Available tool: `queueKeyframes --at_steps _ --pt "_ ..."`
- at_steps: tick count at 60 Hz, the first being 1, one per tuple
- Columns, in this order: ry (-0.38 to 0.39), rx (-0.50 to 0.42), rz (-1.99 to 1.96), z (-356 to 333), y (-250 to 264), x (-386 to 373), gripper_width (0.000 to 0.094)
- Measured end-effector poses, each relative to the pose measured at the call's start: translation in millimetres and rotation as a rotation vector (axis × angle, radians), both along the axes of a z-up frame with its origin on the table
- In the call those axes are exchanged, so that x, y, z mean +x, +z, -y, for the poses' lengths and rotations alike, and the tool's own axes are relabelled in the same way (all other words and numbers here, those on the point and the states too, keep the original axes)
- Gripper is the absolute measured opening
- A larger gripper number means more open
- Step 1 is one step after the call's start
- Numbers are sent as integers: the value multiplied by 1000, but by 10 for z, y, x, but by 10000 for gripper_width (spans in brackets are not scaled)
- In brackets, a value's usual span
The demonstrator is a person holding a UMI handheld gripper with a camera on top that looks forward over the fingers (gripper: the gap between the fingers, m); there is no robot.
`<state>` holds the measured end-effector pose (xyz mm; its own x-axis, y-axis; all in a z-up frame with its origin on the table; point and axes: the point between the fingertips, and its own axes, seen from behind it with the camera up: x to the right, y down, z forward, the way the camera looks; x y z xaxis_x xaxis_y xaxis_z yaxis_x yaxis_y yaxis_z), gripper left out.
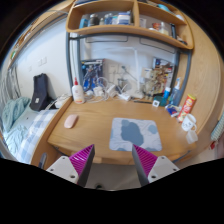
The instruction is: Arrange mouse
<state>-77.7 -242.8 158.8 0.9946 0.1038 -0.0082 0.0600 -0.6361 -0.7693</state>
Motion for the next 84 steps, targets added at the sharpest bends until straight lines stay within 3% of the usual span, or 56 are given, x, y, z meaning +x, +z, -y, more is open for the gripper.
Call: queueKeyframes --at_steps 11,19,34,56,64,65,76,84 --pt "117 -44 -14 -120 -537 -1204 750" --pt "145 -46 -35 -393 -851 -1938 746" --pt "127 -88 -30 -1222 -1416 -2690 747" --pt "49 -73 -34 -2208 -1656 -2932 730" --pt "29 -50 -16 -2279 -1670 -2896 551" --pt "28 -47 -18 -2281 -1667 -2900 470" --pt "18 -40 -4 -2283 -1679 -2878 309" --pt "41 -60 -7 -2271 -1684 -2884 289"
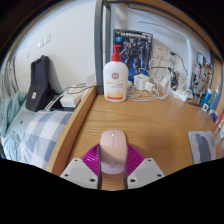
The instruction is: Arrange mouse
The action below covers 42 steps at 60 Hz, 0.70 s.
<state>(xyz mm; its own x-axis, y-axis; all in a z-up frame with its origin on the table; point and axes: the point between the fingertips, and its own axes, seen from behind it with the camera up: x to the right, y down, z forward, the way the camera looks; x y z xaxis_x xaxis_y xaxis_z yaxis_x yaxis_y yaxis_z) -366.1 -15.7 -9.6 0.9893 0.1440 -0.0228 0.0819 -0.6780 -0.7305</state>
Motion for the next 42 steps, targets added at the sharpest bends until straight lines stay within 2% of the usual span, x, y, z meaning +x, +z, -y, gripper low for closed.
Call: queueKeyframes --at_steps 5,10,19,30,36,42 --pt "29 -25 -9 -1 41 10 289" --pt "47 6 -44 -68 395 38 290" --pt "73 176 -28 -300 1608 513 291" --pt "39 367 -26 -370 2833 1625 290" --pt "-1 416 -13 -318 3073 2364 290" --pt "-44 398 -10 -295 2859 3038 290"
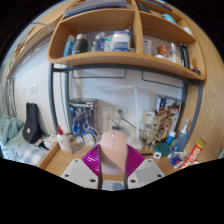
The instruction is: Arrange mouse
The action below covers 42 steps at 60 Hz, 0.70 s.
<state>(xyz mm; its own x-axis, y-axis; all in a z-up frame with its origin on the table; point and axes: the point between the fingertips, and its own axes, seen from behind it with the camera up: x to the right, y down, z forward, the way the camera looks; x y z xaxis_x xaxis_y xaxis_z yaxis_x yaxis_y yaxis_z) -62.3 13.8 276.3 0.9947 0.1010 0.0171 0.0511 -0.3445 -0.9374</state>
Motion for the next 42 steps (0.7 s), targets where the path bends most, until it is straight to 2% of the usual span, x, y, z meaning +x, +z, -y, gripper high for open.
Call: queueKeyframes --at_steps 9,23,42 --pt "-65 -139 24 149 -872 781 289" --pt "-68 -316 -4 344 -2074 1016 299" --pt "-38 -468 -20 607 -2891 813 315"
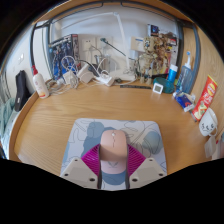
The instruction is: Arrange mouse
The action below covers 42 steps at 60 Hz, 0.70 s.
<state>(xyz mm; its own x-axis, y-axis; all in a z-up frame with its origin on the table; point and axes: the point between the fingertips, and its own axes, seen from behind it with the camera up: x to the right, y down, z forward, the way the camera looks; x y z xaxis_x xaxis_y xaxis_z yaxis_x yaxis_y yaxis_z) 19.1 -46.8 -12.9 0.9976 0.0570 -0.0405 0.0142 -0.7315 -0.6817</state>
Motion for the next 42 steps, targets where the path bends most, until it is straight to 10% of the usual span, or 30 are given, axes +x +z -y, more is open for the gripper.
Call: queueKeyframes --at_steps 18,28,42 --pt "-24 -30 -2 12 -26 11 454" --pt "-26 -33 -6 25 337 -18 775" --pt "-24 85 -4 -38 1531 147 785"
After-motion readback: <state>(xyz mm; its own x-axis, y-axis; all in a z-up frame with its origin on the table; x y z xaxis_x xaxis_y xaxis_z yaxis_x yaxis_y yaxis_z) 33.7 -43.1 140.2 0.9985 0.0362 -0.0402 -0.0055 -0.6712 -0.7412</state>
